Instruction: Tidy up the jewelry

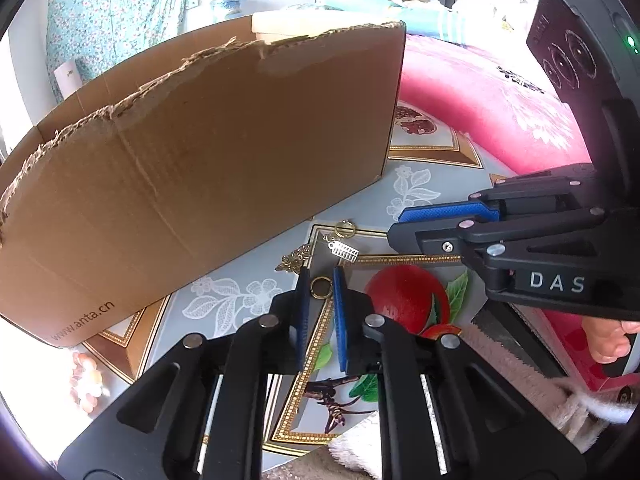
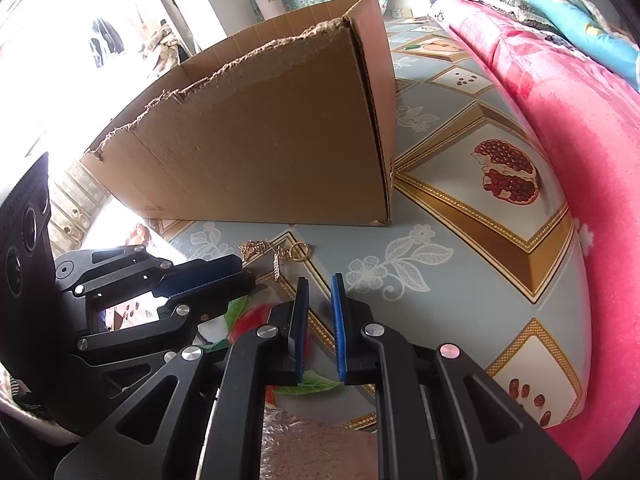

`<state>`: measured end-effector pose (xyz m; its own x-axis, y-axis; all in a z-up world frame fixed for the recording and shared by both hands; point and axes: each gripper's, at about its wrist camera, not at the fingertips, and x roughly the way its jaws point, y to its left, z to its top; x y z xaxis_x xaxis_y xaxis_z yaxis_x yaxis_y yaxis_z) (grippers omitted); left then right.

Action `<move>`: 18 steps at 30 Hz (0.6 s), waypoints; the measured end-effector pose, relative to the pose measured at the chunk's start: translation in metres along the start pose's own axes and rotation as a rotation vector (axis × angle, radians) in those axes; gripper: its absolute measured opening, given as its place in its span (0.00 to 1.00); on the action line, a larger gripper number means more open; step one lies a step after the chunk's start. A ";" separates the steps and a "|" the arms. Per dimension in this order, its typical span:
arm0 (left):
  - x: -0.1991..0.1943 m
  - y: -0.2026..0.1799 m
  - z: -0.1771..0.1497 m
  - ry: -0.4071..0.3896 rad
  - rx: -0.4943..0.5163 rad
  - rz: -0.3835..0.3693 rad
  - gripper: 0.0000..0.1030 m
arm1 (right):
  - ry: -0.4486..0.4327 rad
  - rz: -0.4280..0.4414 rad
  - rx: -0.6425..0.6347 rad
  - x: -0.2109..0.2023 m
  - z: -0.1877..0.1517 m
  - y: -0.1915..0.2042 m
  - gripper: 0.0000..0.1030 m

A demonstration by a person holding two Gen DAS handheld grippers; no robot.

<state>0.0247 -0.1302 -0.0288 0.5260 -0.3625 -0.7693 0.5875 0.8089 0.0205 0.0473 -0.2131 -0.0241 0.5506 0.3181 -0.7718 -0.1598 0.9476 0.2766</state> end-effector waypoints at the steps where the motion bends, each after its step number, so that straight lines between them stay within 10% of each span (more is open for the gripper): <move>1: 0.000 0.001 0.000 -0.002 -0.006 -0.010 0.10 | -0.004 -0.001 0.001 -0.001 0.000 0.000 0.12; 18: -0.013 0.052 -0.019 -0.026 -0.112 0.016 0.00 | -0.004 0.096 -0.100 0.007 0.010 0.041 0.12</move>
<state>0.0365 -0.0748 -0.0301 0.5517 -0.3595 -0.7526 0.5072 0.8609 -0.0393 0.0527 -0.1724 -0.0123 0.5316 0.4078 -0.7424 -0.2925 0.9109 0.2909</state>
